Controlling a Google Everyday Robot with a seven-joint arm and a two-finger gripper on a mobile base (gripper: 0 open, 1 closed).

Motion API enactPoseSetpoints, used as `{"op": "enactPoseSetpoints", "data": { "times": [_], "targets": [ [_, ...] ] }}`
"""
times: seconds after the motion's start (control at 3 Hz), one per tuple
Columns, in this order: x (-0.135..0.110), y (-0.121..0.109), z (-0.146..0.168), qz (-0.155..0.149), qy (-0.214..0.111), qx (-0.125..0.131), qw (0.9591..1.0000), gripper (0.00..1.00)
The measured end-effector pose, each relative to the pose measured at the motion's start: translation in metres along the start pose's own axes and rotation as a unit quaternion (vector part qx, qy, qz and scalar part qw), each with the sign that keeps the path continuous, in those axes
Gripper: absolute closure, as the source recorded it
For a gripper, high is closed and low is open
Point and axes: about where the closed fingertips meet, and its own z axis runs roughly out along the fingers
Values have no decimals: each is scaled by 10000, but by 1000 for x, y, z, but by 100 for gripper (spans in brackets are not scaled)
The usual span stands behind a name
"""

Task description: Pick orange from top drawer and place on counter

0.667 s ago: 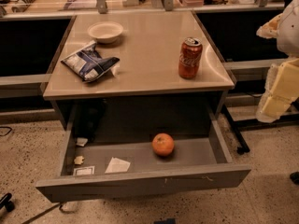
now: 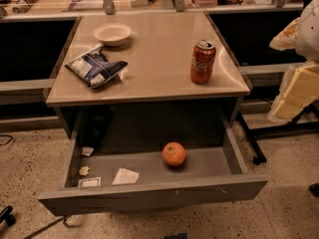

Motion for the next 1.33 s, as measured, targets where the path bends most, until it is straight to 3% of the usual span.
{"op": "enactPoseSetpoints", "data": {
  "times": [0.33, 1.0, 1.33],
  "targets": [
    [-2, 3, 20, 35, -110, -66, 9999, 41],
    [-14, 16, 135, 334, -481, -280, 9979, 89],
    [-16, 11, 136, 331, -531, -163, 9979, 100]
  ]
}}
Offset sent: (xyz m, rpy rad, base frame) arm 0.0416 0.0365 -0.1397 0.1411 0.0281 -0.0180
